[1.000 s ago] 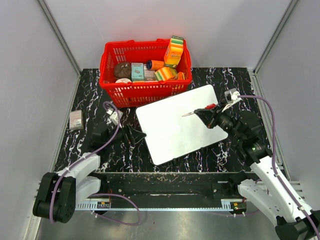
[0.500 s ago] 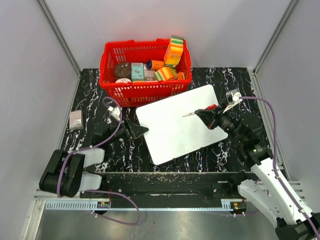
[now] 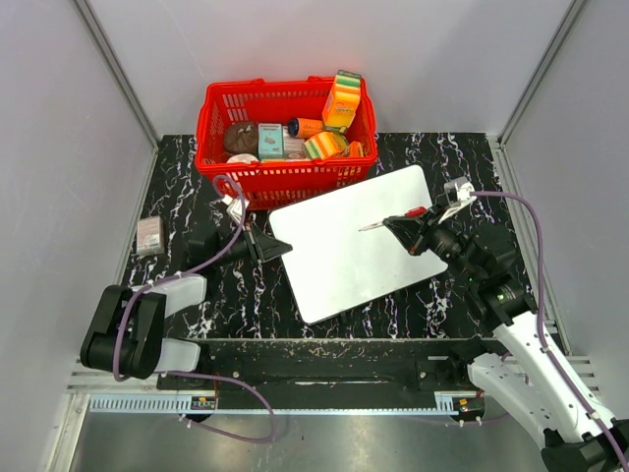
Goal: Write a sentence on the whiteboard
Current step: Write on the whiteboard with the whiteboard marker without the cap.
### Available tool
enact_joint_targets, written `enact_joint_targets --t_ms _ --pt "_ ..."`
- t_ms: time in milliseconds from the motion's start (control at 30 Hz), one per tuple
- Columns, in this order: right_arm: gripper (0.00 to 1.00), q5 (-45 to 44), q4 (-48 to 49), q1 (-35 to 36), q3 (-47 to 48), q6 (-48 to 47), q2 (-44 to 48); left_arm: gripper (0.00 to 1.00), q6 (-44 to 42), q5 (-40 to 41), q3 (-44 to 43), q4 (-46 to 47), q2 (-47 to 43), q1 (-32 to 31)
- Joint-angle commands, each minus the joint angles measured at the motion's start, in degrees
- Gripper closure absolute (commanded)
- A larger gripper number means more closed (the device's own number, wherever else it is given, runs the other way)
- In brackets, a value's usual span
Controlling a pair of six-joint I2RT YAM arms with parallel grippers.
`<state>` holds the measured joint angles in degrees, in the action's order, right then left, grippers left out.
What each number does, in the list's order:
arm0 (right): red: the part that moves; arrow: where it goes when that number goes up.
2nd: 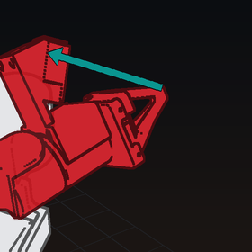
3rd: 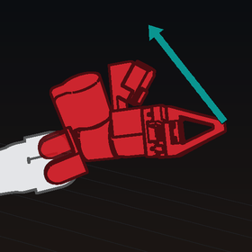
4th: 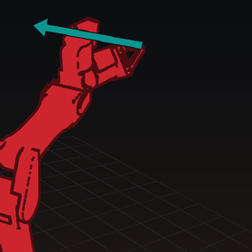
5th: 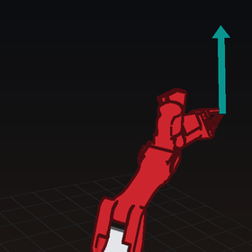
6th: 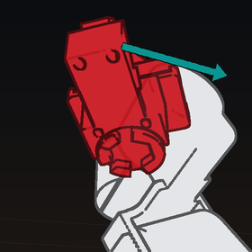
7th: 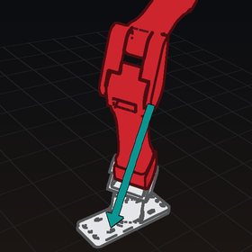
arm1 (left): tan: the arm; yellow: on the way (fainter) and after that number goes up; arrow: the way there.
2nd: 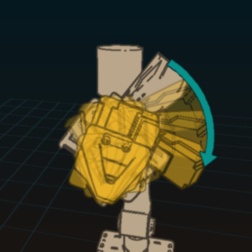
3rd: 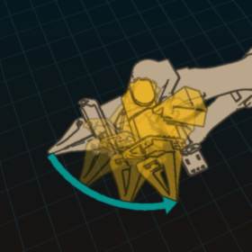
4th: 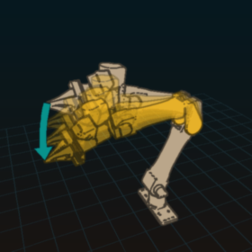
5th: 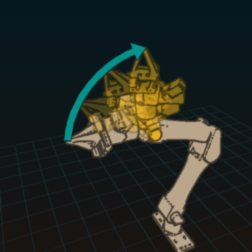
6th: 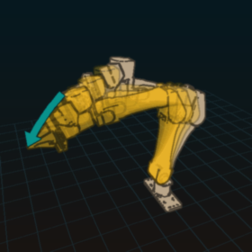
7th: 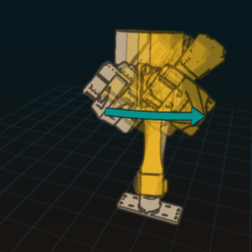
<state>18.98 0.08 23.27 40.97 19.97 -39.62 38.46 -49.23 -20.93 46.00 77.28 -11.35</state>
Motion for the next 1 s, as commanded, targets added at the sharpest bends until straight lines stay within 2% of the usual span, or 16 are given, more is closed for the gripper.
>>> enact_joint_targets --t_ms 0,233,367,533,967 --pt "1.0 -0.5 0.8 0.2 -0.5 0.1 -0.2 0.99 -13.4 -3.4 -5.0 -12.4 -0.9 -0.2" --pt "1.0 -0.7 0.9 0.3 -0.8 -0.2 -0.1 1.0 -18.0 -5.8 -5.2 -14.6 -0.8 -0.2" --pt "1.0 -0.5 1.5 0.3 -1.2 -0.5 0.2 1.0 -21.4 -4.7 -6.0 -20.1 -2.6 -0.3" --pt "1.0 -0.3 1.7 0.3 -0.4 -1.0 -0.9 1.0 -21.6 -3.5 -4.7 -19.5 -4.8 -0.9" --pt "1.0 -6.8 -1.3 0.3 2.7 3.1 -3.9 1.0 -18.8 -5.6 -2.4 -15.6 -7.1 -1.0"
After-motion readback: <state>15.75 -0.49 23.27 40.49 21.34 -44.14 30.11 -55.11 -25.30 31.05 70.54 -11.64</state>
